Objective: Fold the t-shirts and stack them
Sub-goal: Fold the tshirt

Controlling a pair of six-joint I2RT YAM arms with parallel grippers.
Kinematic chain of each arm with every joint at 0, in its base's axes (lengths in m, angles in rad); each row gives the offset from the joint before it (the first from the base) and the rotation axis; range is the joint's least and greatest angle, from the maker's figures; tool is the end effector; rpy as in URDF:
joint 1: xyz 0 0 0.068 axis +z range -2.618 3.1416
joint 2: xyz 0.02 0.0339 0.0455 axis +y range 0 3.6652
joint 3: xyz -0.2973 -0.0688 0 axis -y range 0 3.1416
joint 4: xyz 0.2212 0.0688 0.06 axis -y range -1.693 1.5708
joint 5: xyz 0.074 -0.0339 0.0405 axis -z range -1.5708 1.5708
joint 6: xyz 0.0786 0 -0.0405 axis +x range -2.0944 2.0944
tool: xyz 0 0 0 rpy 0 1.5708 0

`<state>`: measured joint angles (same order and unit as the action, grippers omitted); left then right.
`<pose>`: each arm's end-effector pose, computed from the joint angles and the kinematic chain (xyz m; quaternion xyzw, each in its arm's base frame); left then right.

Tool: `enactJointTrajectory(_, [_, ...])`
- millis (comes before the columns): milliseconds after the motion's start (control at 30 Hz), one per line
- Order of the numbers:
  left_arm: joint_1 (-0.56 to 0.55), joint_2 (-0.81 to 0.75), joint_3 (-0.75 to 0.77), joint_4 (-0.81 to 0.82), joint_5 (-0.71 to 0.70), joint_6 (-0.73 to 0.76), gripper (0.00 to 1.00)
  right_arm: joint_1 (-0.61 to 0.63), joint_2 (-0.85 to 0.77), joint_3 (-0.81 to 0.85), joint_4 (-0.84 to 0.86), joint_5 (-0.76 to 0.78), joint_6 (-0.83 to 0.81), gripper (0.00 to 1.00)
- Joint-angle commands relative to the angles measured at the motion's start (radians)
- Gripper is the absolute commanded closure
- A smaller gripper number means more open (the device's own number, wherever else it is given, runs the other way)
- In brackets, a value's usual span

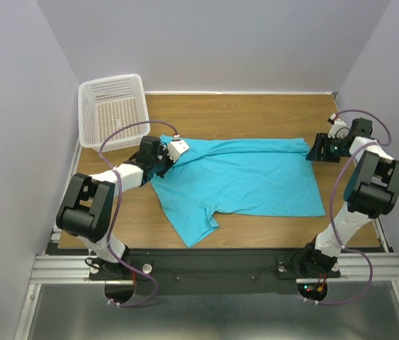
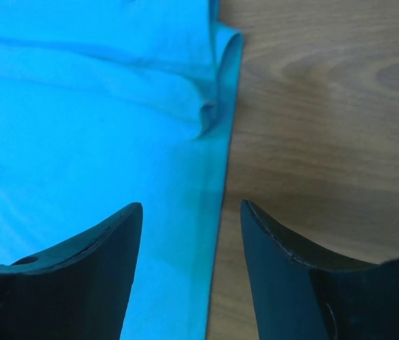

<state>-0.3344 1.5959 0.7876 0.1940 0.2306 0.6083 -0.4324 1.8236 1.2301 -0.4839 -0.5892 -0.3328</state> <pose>0.3215 -0.1307 0.2054 0.4476 0.7617 -0.0388 0.4668 0.3609 -0.1184 0.2047 -0.0246 0.9303 0.1740 0.3219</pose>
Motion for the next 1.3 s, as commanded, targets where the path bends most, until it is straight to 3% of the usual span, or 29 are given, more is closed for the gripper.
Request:
enactJointTrajectory(0, [-0.003,-0.011,0.038,0.016,0.006,-0.005,1.00,-0.005,0.072,0.054,0.004,0.029,0.012,0.37])
enactJointTrajectory(467, [-0.003,-0.020,0.042,0.012,0.010,-0.010,1.00,0.046,0.149,0.023,0.004,0.049,0.020,0.57])
enactJointTrajectory(667, [-0.003,-0.022,0.041,0.012,0.010,-0.010,1.00,0.046,0.163,0.040,0.005,0.112,0.055,0.73])
enactJointTrajectory(867, [-0.003,-0.030,0.039,0.012,0.010,-0.008,1.00,0.046,0.174,0.049,0.007,0.130,0.081,0.99])
enactJointTrajectory(1267, [-0.002,-0.056,0.019,0.025,-0.060,-0.002,1.00,0.046,0.174,0.040,0.036,0.157,0.130,0.99])
